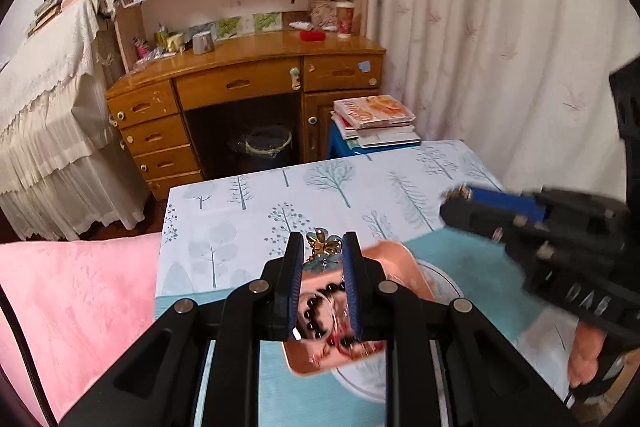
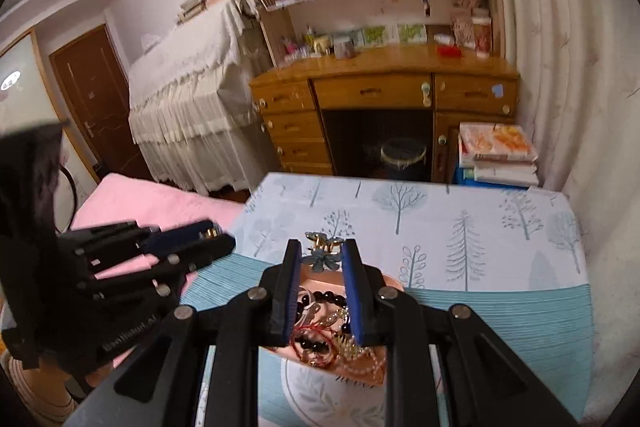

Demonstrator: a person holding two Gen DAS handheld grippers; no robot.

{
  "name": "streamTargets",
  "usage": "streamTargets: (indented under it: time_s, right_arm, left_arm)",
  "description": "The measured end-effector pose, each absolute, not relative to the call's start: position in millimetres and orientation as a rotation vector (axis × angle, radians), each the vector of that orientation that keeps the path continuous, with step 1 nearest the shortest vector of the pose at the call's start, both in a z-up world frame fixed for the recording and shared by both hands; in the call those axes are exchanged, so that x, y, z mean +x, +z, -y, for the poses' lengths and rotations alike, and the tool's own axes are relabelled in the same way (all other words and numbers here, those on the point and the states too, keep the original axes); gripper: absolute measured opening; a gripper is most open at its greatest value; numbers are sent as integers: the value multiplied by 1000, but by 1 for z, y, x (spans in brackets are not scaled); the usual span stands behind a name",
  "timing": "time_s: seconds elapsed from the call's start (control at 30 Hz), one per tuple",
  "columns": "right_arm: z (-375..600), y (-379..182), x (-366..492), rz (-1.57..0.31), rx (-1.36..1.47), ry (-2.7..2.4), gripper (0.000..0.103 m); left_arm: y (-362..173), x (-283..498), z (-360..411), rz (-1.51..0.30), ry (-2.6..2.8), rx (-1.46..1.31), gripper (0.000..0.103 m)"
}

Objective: Organize jewelry
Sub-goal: 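Carry both flower brooches into the peach tray and open both tools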

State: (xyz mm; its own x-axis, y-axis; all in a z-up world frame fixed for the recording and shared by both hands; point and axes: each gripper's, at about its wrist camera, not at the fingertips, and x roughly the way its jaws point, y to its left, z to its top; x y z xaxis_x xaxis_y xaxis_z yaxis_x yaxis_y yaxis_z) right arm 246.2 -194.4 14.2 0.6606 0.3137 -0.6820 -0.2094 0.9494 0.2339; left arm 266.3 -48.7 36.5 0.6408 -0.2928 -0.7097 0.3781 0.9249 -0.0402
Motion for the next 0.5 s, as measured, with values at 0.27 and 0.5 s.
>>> streamTargets:
  time_s: [0.27, 0.5]
  right_arm:
    - [205, -72, 291, -1010, 232, 273, 21]
    - [210, -98, 301, -1077, 240, 220, 21]
  left_arm:
    - [-43, 315, 66, -951, -382, 103, 17]
    - [-83, 328, 78, -1021, -386, 106, 47]
